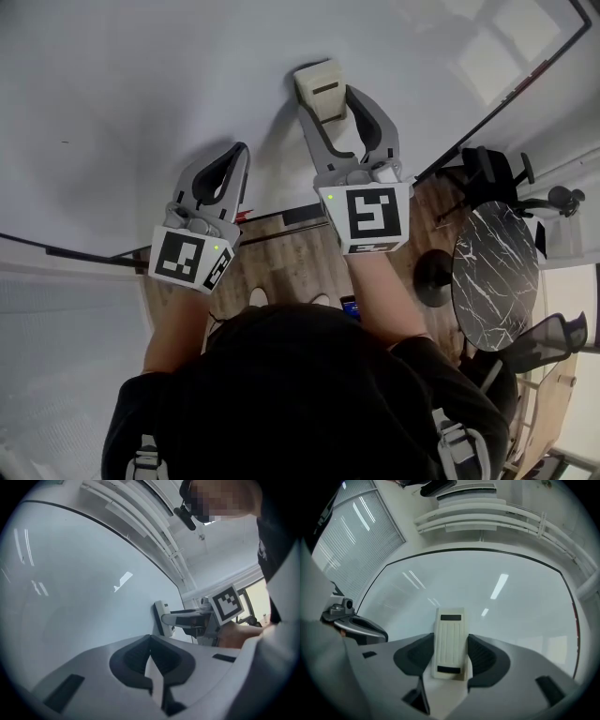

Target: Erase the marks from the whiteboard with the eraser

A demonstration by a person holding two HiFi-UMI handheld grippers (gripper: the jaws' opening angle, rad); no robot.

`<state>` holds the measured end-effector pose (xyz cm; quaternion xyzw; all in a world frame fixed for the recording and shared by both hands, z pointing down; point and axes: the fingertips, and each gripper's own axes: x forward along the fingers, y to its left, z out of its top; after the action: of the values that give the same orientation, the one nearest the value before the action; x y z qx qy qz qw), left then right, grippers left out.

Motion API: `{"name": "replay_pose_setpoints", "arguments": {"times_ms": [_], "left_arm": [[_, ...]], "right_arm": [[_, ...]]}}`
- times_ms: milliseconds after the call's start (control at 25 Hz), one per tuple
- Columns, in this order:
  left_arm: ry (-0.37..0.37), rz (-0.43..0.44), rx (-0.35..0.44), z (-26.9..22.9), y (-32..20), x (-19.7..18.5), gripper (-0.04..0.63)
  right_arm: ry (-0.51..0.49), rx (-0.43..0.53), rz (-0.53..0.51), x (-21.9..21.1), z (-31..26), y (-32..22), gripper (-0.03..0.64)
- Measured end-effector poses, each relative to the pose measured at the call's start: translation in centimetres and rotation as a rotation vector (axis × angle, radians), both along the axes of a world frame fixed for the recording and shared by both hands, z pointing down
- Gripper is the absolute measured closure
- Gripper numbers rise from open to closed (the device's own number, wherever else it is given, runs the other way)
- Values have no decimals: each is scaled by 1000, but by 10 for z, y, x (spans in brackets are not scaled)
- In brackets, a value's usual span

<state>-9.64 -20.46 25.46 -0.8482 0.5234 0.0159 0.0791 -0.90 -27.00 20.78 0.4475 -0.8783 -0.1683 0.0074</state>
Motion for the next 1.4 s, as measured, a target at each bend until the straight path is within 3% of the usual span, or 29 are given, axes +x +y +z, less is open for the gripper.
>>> {"name": "replay_pose_setpoints", "arguments": {"times_ms": [960,1400], "left_arm": [[-5,29,-13,9,-13,18,592],[-11,80,-24,14,-16,31,592]], "right_arm": [[-185,-71,228,158,-3,-66,393],[-202,-44,151,161,-6,-37,393]]}}
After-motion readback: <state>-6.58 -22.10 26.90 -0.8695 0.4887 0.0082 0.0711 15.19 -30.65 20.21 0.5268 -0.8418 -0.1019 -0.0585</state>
